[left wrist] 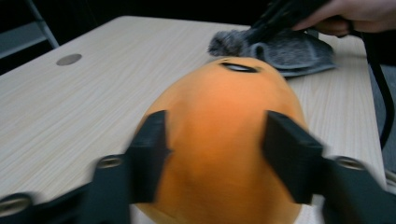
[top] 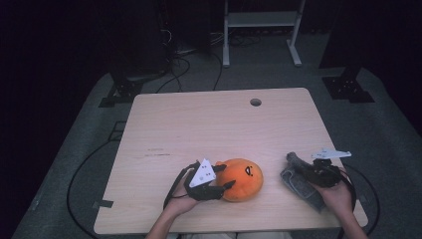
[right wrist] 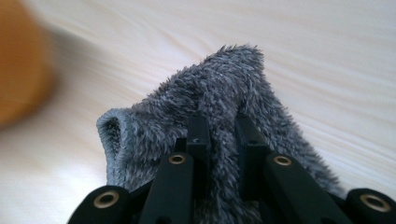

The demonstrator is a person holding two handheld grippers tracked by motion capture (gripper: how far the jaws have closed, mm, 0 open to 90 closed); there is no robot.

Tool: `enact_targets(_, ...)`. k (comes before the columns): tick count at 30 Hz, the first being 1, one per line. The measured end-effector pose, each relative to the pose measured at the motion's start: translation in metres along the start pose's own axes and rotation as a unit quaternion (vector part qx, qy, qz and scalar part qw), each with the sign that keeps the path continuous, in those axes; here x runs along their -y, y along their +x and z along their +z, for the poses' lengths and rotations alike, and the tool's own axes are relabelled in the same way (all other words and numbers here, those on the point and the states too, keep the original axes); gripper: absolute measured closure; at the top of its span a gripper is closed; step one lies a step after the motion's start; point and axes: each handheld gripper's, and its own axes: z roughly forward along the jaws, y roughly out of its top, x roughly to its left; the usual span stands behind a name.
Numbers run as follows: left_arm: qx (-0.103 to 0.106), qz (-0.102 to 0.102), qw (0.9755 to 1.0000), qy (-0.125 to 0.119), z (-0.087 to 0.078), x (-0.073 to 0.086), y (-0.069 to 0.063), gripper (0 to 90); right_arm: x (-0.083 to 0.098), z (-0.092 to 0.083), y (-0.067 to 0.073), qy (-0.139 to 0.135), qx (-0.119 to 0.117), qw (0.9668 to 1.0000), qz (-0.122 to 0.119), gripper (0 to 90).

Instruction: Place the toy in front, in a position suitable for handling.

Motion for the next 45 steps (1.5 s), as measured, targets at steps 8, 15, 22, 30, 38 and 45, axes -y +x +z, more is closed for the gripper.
enact_targets(8, -0.013, -0.007, 0.9999, 0.004, 0.017, 0.005, -0.005, 45.1, -0.021, -0.027, 0.074, -0.120, -0.101, 0.9821, -0.104, 78.2)
enact_targets(15, -0.035, -0.014, 0.9992, 0.010, 0.024, 0.007, -0.003, 46.1, -0.027, 0.008, 0.110, -0.092, -0.106, 0.9736, -0.180, 78.1)
enact_targets(22, -0.026, -0.032, 0.9991, 0.012, 0.022, 0.009, 0.001, 43.3, -0.013, 0.015, 0.071, -0.052, -0.037, 0.9876, -0.143, 78.0)
enact_targets(30, -0.025, -0.034, 0.9991, 0.012, 0.026, 0.009, -0.001, 42.5, -0.025, -0.007, 0.095, -0.116, -0.137, 0.9747, -0.134, 77.3)
enact_targets(38, -0.019, -0.029, 0.9993, 0.012, 0.024, 0.011, 0.000, 42.6, -0.020, 0.010, 0.093, -0.082, -0.125, 0.9789, -0.139, 77.1)
enact_targets(45, -0.019, -0.022, 0.9994, 0.016, 0.023, 0.011, -0.002, 42.6, -0.016, 0.006, 0.075, -0.074, -0.103, 0.9866, -0.102, 77.4)
